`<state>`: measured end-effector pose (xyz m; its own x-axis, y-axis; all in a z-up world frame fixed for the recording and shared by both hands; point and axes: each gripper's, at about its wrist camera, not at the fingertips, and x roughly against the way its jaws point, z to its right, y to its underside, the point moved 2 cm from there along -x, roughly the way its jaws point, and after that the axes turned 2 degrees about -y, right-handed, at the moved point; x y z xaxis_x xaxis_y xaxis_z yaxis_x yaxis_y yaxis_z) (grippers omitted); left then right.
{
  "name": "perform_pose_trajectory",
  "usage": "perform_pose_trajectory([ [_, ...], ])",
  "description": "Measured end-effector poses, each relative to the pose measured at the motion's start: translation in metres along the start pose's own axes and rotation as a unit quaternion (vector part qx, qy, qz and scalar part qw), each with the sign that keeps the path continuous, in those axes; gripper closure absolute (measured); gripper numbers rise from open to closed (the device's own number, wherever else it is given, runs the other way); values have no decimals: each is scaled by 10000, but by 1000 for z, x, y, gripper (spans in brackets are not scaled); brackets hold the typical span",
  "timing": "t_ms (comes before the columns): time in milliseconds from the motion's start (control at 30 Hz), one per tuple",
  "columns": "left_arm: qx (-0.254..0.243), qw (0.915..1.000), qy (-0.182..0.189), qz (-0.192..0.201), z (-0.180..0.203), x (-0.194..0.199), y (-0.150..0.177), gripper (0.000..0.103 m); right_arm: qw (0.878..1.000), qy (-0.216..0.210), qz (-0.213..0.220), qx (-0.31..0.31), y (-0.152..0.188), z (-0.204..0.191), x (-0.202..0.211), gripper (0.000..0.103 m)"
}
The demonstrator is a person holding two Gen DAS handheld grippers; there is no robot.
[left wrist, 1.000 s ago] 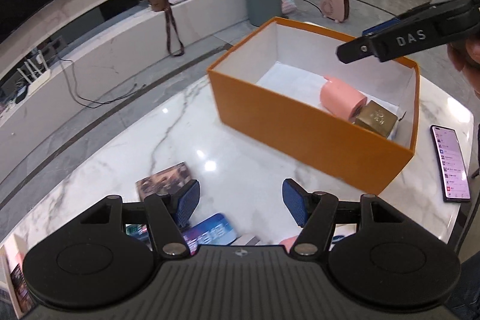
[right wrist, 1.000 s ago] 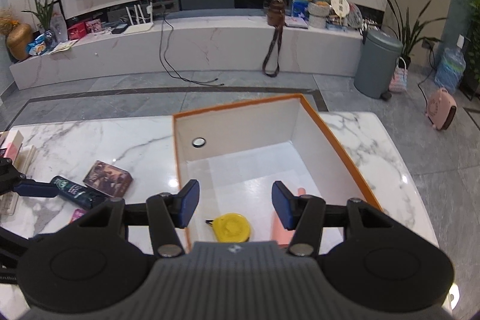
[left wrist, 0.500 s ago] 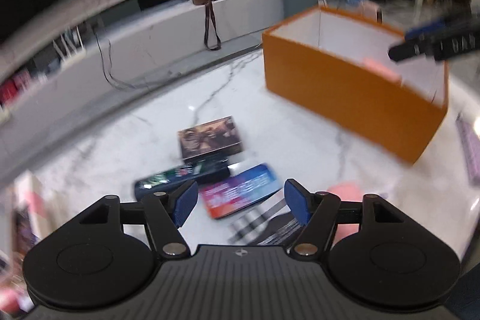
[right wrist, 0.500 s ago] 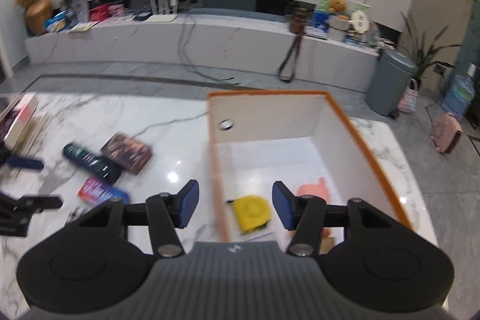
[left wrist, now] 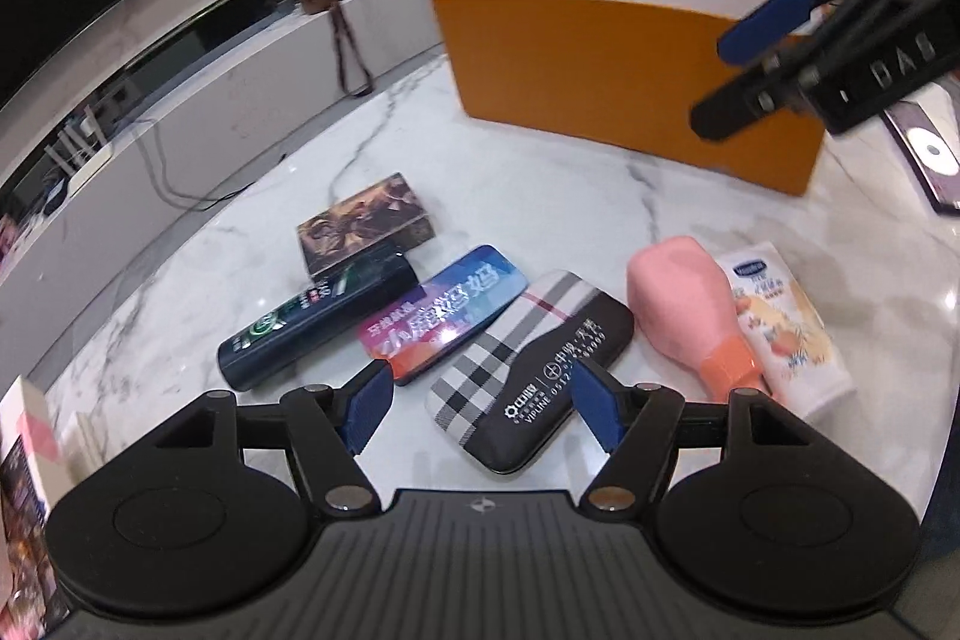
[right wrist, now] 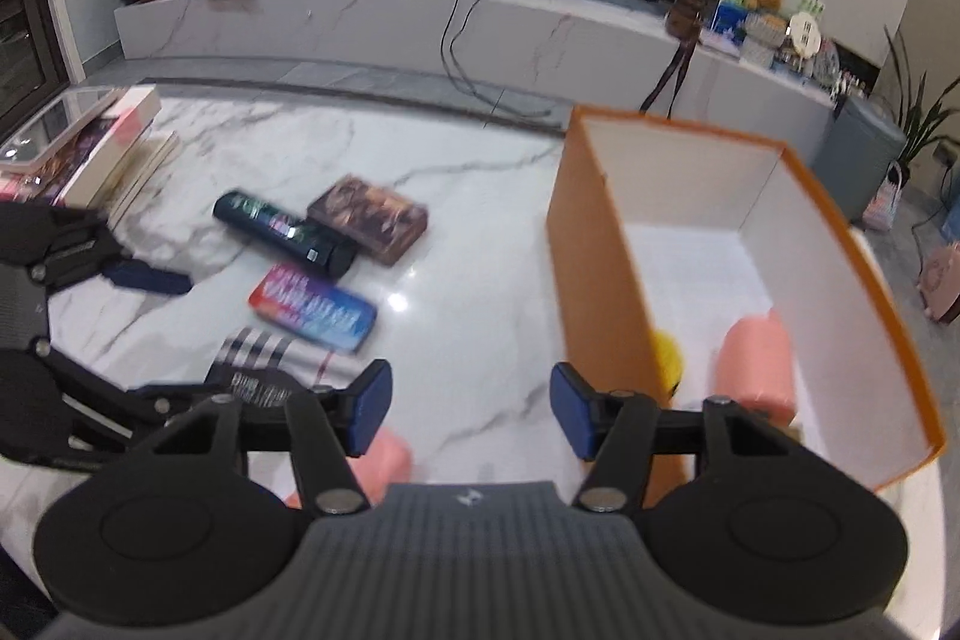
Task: Organize rigid objects
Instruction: 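Grasp the plaid pencil case with the left gripper while the right grasps the pink spray bottle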
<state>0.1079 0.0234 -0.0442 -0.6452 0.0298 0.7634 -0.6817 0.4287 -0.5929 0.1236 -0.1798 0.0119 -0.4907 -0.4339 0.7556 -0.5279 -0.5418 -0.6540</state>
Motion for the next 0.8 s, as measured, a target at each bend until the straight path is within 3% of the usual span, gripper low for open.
perform_pose_trajectory([
  [300, -337, 9983, 428, -190, 7, -37, 3, 23, 9980, -55, -632, 36, 42, -2, -26, 42],
  [567, -575, 9953, 780, 37, 12, -52, -3, 16, 9977, -197, -640, -37, 40, 4, -27, 42],
  [667, -768, 9945, 704, -81, 19, -62, -4, 7, 9975, -238, -664, -45, 42, 5, -27, 42],
  [800, -438, 9943, 925, -312, 9, -69, -8, 6, 9970, -290, -712, -36, 43, 6, -28, 42],
])
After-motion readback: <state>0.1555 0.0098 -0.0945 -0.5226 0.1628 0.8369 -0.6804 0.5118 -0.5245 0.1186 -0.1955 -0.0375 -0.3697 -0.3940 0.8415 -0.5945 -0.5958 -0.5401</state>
